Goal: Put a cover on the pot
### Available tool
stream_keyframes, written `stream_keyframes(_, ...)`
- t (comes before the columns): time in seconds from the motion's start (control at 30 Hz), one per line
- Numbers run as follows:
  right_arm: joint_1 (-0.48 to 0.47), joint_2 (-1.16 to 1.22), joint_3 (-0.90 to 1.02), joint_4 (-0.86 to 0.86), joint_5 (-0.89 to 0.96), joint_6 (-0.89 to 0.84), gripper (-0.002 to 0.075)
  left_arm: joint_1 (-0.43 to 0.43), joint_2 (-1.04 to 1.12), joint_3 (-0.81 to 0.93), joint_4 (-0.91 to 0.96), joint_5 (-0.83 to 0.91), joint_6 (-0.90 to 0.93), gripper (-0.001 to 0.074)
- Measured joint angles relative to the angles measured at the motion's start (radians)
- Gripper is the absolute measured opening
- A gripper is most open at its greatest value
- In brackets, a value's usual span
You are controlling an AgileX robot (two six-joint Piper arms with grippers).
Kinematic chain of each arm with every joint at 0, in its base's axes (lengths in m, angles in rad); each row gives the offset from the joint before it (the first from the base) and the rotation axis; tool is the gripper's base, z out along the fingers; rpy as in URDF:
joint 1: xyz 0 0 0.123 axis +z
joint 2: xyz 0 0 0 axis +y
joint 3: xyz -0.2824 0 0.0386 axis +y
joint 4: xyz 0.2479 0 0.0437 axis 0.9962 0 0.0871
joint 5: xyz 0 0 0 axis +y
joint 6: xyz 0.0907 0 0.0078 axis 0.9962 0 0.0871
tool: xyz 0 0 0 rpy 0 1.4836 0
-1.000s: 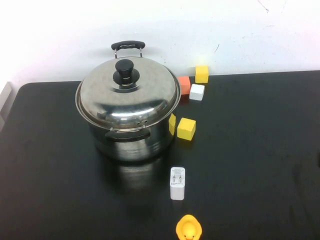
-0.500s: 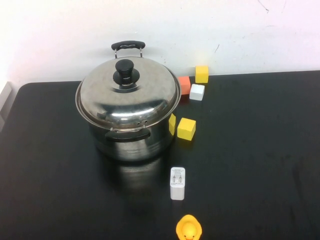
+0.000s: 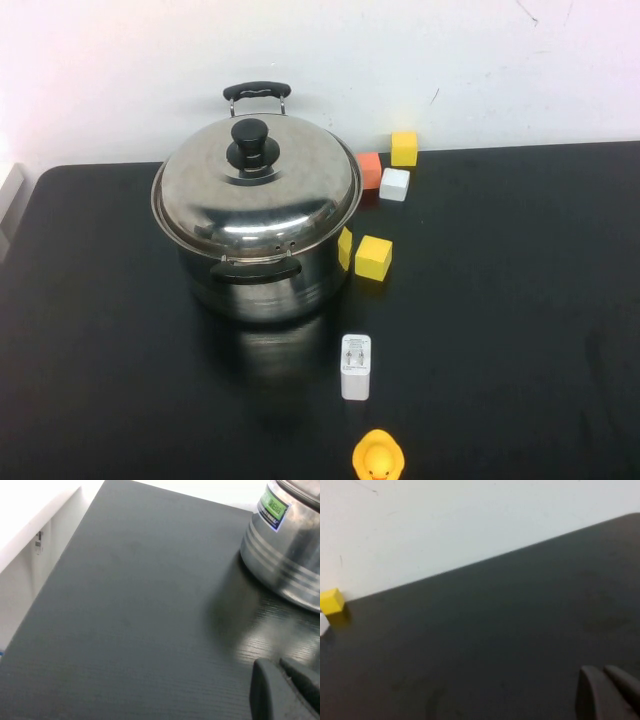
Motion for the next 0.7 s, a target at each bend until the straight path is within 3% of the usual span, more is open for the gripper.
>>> stream_keyframes(0.17,0.018,-0.031,0.050,0.092,-0.071,-0.078,0.0000,-0.001,0.000,0.000,0.000,0.000,0.000,-0.0002)
stream_keyframes(0.43,0.046,-0.067,0.052,0.141,0.116,-0.122,0.0000,-0.002,0.000,0.000,0.000,0.000,0.000,-0.0001)
stream_keyframes(0.7,0.060,-0.067,0.048,0.160,0.138,-0.125,0.0000,-0.002,0.000,0.000,0.000,0.000,0.000,-0.0001)
